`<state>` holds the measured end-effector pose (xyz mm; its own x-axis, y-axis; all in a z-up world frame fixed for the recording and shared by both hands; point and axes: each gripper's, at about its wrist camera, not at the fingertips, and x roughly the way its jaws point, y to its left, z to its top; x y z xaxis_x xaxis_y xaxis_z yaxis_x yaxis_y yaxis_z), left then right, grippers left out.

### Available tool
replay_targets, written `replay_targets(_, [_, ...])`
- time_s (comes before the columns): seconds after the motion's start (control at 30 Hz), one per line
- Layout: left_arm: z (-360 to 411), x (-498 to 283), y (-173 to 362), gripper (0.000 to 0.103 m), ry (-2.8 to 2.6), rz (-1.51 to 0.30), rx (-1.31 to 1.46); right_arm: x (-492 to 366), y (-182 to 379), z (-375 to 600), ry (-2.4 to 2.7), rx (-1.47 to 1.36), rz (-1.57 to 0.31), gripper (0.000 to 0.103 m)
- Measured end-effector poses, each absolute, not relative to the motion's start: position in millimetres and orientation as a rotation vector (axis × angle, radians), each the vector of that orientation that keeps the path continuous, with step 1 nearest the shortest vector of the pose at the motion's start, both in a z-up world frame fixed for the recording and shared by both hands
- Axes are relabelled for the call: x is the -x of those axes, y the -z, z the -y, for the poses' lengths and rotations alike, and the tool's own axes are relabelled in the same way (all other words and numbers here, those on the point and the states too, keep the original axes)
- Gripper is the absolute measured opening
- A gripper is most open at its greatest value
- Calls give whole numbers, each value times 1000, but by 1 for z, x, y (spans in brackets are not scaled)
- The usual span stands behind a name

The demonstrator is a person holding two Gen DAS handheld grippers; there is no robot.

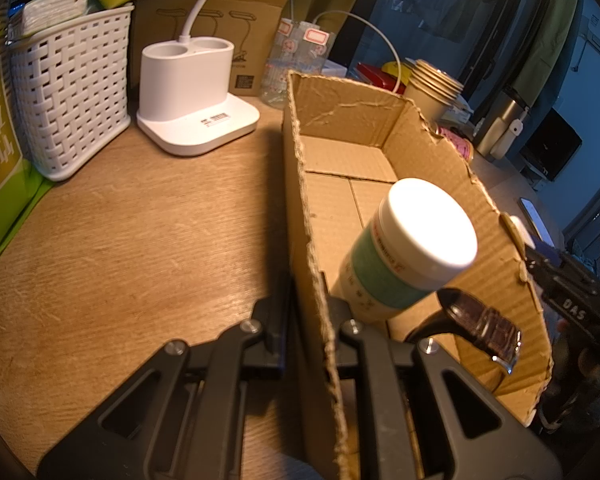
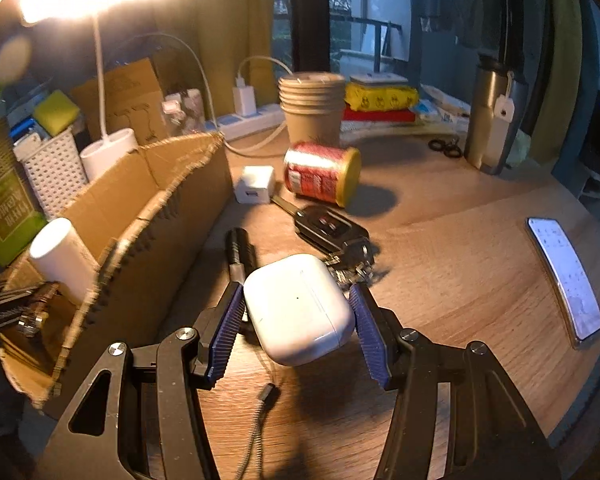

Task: Organize rigid objects
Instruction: 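Carry the earbud case into the box and release it with the right gripper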

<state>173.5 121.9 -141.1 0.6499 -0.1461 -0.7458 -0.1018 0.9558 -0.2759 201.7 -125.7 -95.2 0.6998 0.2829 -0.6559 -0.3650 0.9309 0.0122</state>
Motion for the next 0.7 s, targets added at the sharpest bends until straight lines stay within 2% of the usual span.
replay_targets(0.4, [-122, -174, 141, 11, 26, -867, 307, -171, 49, 95, -457, 160, -588, 58])
replay_targets(0.7, [-122, -174, 141, 11, 26, -866, 307, -158, 45, 57, -550, 212, -571, 58])
